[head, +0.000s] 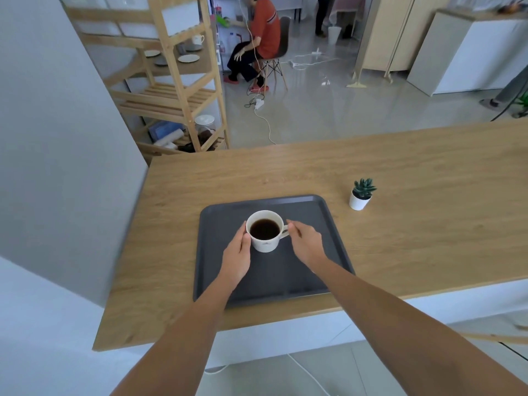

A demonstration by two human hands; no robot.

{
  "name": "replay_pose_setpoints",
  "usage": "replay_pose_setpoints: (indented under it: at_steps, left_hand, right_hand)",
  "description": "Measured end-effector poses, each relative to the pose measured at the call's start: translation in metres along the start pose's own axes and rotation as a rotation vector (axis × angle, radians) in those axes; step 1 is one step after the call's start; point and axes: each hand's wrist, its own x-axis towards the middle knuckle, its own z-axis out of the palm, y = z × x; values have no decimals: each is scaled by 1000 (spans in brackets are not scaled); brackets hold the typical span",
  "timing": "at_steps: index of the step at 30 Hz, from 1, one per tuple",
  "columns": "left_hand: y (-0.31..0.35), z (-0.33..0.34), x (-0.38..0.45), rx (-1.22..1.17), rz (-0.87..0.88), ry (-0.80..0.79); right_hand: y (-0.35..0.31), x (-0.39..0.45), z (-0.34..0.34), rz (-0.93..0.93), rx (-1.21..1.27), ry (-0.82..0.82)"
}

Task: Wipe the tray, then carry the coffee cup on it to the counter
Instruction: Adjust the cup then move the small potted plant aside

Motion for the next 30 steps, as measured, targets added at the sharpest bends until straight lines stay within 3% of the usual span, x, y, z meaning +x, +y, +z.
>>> replay_pose_setpoints:
  at_steps: [8,12,14,17,20,26,30]
  left_hand:
    - [8,5,-4,-63,-47,19]
    - [8,0,-4,10,-18,-1]
    - [3,-7,-6,184,-3,40]
    - [-17,-26,-17,689,-40,151]
    - [-38,-40,-33,886,-169,179]
    - [-56,-41,-35,934,-266,53]
    - [-28,-42,-23,729,-119,289]
  right_hand:
    - [2,15,1,19,30,6]
    - [12,16,-2,-33,-77,-22]
    - [26,12,-8,-45,-239,-26]
    - [56,0,-24,-61,-611,27]
    - [79,-13,-34,19,-711,32]
    - [84,-16,-35,34,-685,9]
    - [77,-9,-47,24,-539,83]
